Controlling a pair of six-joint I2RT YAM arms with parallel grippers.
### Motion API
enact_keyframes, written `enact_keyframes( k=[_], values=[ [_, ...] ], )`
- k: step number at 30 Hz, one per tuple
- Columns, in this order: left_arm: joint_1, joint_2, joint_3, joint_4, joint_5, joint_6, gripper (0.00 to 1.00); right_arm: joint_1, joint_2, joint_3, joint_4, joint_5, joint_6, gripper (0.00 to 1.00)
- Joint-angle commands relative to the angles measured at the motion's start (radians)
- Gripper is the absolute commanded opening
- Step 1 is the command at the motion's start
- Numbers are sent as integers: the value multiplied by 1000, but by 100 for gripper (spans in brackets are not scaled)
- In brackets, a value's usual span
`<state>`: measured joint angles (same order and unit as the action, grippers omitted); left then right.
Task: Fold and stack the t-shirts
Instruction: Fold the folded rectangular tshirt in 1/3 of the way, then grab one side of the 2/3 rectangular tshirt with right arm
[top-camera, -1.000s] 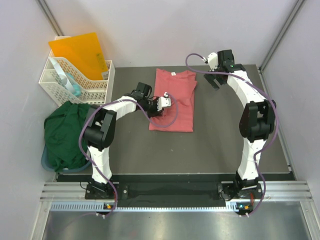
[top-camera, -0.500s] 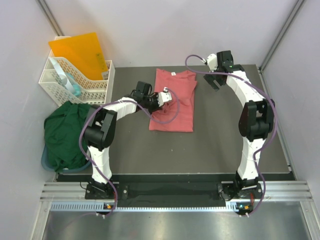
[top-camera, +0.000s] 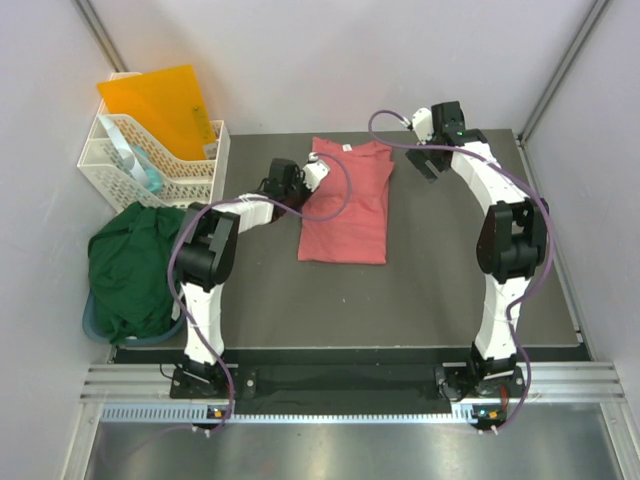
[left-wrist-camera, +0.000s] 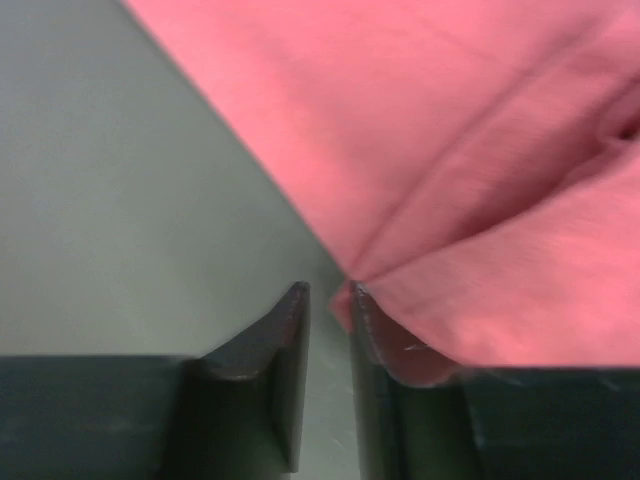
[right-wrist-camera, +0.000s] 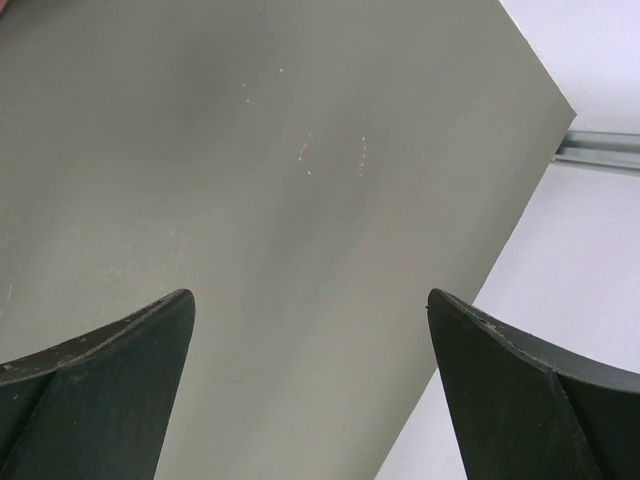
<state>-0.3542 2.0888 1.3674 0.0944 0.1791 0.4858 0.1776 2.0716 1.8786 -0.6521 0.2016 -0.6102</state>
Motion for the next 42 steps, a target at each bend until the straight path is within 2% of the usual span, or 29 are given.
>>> enact_keyframes(
  k=[1, 3, 4, 7, 8, 10, 17, 23, 28, 31, 42],
  values=[
    [4, 31, 65, 73, -170, -70, 43, 20, 8, 16, 28, 10, -3, 100],
    [4, 43, 78, 76, -245, -73, 44, 23, 5, 4, 28, 9, -8, 100],
    [6, 42, 76, 88, -256, -78, 57, 28, 4, -1, 25, 6, -16, 100],
    [11, 45, 87, 114, -335, -69, 66, 48, -10, -28, 14, -11, -48, 100],
    [14, 47, 93, 122, -352, -66, 74, 52, -28, -54, 17, -34, -57, 100],
    [35, 47, 125, 116, -398, -79, 77, 74, -51, -87, 23, -51, -94, 100],
    [141, 4, 232, 16, -532, -130, 78, 201, -212, -307, 14, -145, -256, 100],
    [265, -45, 230, -79, -596, -151, 78, 378, -298, -380, -10, -221, -333, 100],
    [314, -113, 141, -71, -599, -138, 77, 502, -297, -360, -73, -301, -312, 100],
    [319, -145, 105, -56, -596, -131, 77, 562, -281, -391, -49, -323, -295, 100],
    [319, -225, 67, -78, -579, -139, 77, 617, -170, -460, 57, -332, -204, 100]
  ],
)
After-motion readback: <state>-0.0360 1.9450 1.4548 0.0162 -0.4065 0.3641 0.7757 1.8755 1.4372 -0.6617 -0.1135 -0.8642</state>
